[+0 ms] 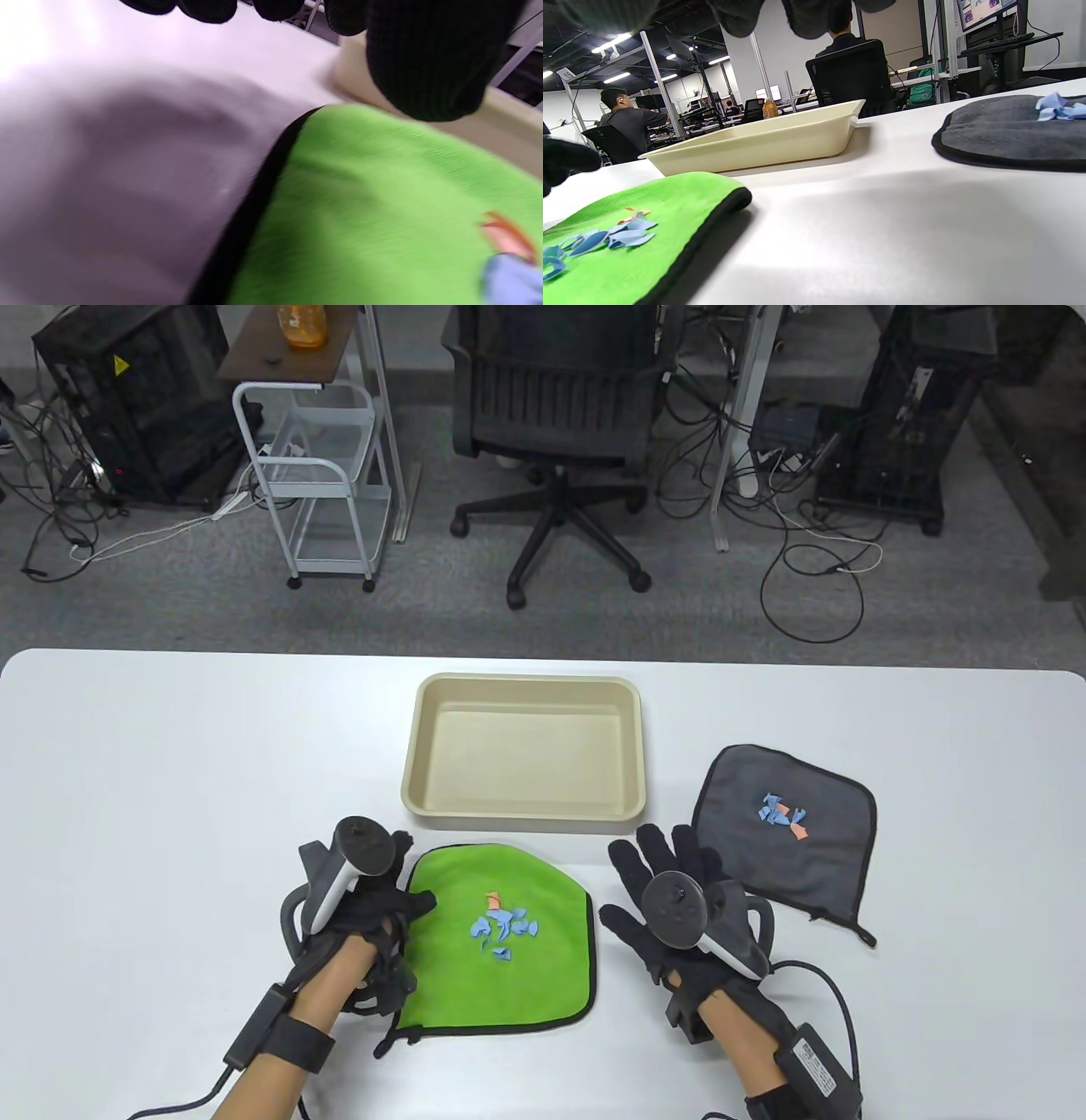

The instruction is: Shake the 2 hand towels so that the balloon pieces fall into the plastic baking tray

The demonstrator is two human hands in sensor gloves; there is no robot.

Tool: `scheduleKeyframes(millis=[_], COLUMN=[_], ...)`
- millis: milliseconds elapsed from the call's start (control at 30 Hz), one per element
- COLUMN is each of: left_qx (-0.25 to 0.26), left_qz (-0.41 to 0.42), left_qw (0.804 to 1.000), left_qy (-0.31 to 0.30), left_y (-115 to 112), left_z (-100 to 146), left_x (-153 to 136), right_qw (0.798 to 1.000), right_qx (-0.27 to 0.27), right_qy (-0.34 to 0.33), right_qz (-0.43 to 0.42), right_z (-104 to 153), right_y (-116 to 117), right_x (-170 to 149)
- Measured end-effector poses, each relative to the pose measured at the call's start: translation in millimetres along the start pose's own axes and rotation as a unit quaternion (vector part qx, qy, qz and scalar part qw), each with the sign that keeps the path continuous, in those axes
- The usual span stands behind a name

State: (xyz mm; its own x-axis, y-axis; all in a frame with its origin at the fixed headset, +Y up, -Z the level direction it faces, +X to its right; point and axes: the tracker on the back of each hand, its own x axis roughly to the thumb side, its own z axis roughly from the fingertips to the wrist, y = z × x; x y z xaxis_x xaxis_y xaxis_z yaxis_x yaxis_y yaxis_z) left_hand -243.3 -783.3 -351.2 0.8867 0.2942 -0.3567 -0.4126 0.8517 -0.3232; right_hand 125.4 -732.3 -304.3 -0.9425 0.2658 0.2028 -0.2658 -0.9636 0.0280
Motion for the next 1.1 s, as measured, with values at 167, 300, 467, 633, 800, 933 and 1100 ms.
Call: scheduleKeyframes(millis=[167,300,467,633,800,933,1100], left_qx=[-0.013,-0.028,-0.016,-0.015,-0.014,-0.001,0.009], left_qz=[-0.005,-0.014,-0.044,-0.019,-0.005,-0.001,0.007], left_qw=[1.000,0.999,0.999,0.999,0.999,0.999,0.999], left_qy=[0.017,0.018,0.026,0.040,0.045,0.043,0.038], left_y=[-9,-16,-19,-18,-16,-16,-18], left_z=[-11,-14,-15,-17,-19,-20,-21], left_x=[-10,-8,-2,-1,0,0,-1], right_qw=[1.000,1.000,1.000,1.000,1.000,1.000,1.000], right_qx=[0.000,0.006,0.005,0.007,0.010,0.011,0.013], right_qy=[0.000,-0.001,-0.002,0.000,0.000,0.000,0.001], right_qz=[0.000,0.004,0.005,0.008,0.011,0.013,0.016], right_z=[0,0,0,-1,0,0,0], right_y=[0,2,2,3,4,5,6], right_x=[0,0,0,0,0,1,1])
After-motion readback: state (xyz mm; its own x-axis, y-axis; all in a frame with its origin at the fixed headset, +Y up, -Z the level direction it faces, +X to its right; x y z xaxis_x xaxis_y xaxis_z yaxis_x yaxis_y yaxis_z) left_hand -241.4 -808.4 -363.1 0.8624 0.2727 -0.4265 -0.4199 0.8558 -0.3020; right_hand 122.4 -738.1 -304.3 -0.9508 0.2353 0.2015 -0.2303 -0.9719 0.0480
